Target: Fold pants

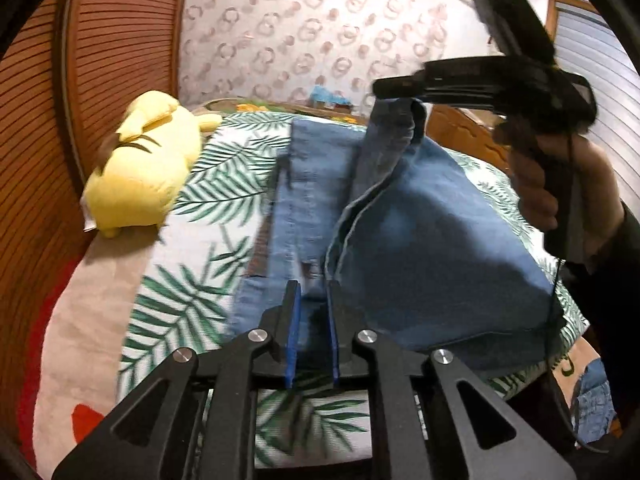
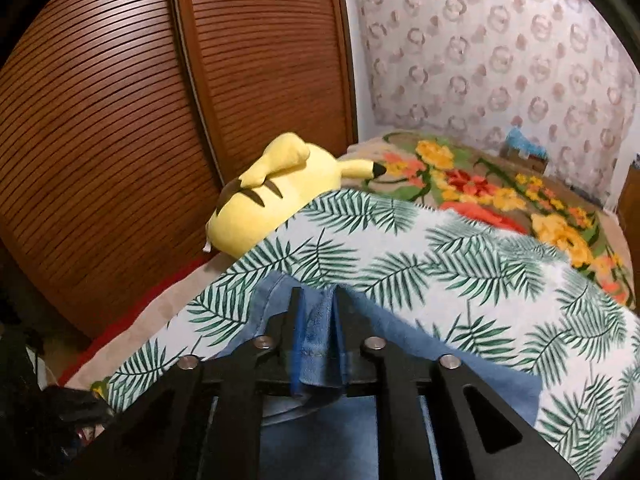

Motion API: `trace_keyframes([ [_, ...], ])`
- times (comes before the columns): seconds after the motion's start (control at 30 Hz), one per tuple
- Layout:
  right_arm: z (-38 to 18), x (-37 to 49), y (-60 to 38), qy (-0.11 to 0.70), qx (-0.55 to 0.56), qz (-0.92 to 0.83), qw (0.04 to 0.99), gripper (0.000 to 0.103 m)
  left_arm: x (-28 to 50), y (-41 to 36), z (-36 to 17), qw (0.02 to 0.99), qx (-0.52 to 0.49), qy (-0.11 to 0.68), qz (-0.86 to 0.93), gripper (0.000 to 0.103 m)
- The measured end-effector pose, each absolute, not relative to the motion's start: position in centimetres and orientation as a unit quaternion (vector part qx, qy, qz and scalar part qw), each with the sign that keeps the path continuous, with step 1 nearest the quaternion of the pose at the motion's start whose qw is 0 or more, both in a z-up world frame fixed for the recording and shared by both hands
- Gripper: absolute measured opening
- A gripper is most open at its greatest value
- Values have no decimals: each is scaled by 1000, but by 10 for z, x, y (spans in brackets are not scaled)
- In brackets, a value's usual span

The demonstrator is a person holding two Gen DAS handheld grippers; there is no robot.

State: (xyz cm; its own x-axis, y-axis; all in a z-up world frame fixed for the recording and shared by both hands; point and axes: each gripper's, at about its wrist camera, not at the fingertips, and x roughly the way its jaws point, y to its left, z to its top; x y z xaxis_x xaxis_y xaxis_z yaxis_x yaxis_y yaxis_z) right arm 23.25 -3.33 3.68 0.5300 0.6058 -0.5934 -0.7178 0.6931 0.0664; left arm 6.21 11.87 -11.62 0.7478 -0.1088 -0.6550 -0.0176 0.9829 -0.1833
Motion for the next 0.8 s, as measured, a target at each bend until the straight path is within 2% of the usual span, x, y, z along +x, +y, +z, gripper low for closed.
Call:
trace_keyframes([
  [0.13, 34, 229, -42, 301, -92, 375, 872, 27, 61, 124, -120, 927, -94, 363, -15, 13],
  [0.3, 31, 219, -61, 302, -106, 360, 876, 27, 60, 121, -118, 928, -91, 361, -18, 15],
  [0.37, 30, 212, -74, 304, -108, 353, 878, 27, 60, 120, -116, 930, -87, 358, -18, 28],
  [0.4, 29, 209, -79, 305, -110, 349, 879, 27, 60, 120, -115, 930, -86, 356, -18, 31],
  [0.47, 24, 201, -91, 305, -116, 338, 883, 27, 61, 120, -114, 932, -82, 353, -16, 47],
  [0.53, 18, 190, -106, 304, -125, 323, 887, 27, 60, 120, -111, 934, -81, 348, -19, 50],
  [0.63, 12, 172, -127, 296, -129, 315, 892, 27, 60, 120, -106, 936, -83, 340, -13, 63],
  [0.8, -3, 139, -157, 306, -118, 307, 893, 27, 57, 110, -94, 943, -68, 326, -15, 63],
])
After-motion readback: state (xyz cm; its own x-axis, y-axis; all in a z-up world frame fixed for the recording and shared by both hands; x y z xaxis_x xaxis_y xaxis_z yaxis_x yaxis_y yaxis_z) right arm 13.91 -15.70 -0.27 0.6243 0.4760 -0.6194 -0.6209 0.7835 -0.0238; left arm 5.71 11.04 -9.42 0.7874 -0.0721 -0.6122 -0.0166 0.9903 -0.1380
